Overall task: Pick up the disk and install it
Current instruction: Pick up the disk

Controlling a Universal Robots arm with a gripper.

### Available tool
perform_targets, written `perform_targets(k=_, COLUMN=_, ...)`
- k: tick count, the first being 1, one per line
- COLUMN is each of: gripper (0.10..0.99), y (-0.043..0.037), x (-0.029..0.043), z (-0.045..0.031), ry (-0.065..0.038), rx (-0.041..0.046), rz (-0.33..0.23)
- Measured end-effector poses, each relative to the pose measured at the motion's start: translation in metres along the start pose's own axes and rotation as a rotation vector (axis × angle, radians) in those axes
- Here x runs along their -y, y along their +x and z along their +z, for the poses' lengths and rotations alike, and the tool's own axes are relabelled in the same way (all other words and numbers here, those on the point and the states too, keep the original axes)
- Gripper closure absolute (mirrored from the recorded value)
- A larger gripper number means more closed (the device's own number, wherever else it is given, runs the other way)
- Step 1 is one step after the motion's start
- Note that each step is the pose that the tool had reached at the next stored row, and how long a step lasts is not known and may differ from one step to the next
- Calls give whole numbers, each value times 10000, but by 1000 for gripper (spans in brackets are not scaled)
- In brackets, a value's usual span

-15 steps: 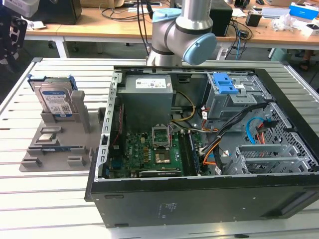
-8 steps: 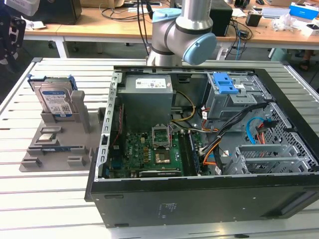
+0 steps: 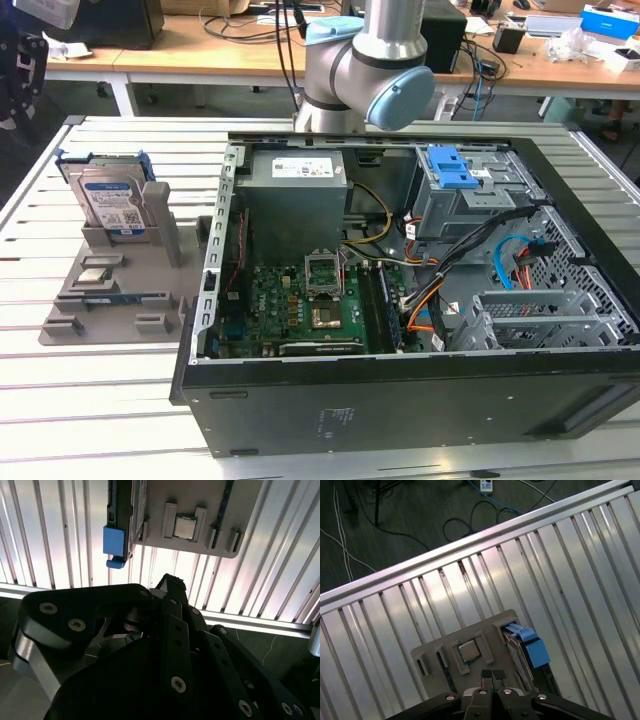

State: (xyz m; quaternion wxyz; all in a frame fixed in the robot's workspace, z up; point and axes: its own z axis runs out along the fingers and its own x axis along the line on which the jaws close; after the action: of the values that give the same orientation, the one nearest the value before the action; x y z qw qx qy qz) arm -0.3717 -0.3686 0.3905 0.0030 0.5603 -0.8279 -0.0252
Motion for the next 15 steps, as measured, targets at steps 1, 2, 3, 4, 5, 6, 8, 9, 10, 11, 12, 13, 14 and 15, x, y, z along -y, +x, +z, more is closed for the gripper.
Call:
perform_targets(k=1, gripper=980, y=0, x=0, z=0, ry=-2, rx=-3, rz=-79)
perform_targets(k=2, gripper=980, y=0, x=0, z=0, ry=-3, rx=-8, rz=-171)
perform_targets(k=3, gripper=980, y=0, x=0, z=0, ry=-7, rx=-15, rz=-342)
perform_targets(k=4, gripper=980, y=0, x=0, z=0, ry=-11, rx=-22, rz=-489)
perform_targets(k=5, gripper=980, y=0, x=0, z=0, ry=-15, rx=-29, rz=-640)
perform_targets(k=6, gripper=980, y=0, x=0, z=0, ry=-17, rx=-34, rz=-768)
perform_targets(k=8, gripper=980, y=0, x=0, z=0, ry=-21, rx=-42, rz=-919)
perform_targets(k=9, gripper=980, y=0, x=0, z=0, ry=-23, rx=-45, rz=-1001)
perform_targets(k=10, gripper=980, y=0, x=0, z=0, ry=-25, rx=-48, rz=-1064)
perform_targets(k=11, gripper=980, y=0, x=0, z=0, ry=-27, rx=-54, rz=-1193)
perform_targets(k=12, gripper=980, y=0, x=0, z=0, ry=-30, rx=-59, rz=-1315)
perform_targets(k=13, gripper=980, y=0, x=0, z=0, ry=-32, rx=-63, rz=-1406)
perform_targets(k=14, gripper=980, y=0, x=0, z=0, ry=-34, rx=-66, rz=-1474)
perform_targets(k=15, gripper=980, y=0, x=0, z=0, ry=-37, rx=-73, rz=-1616)
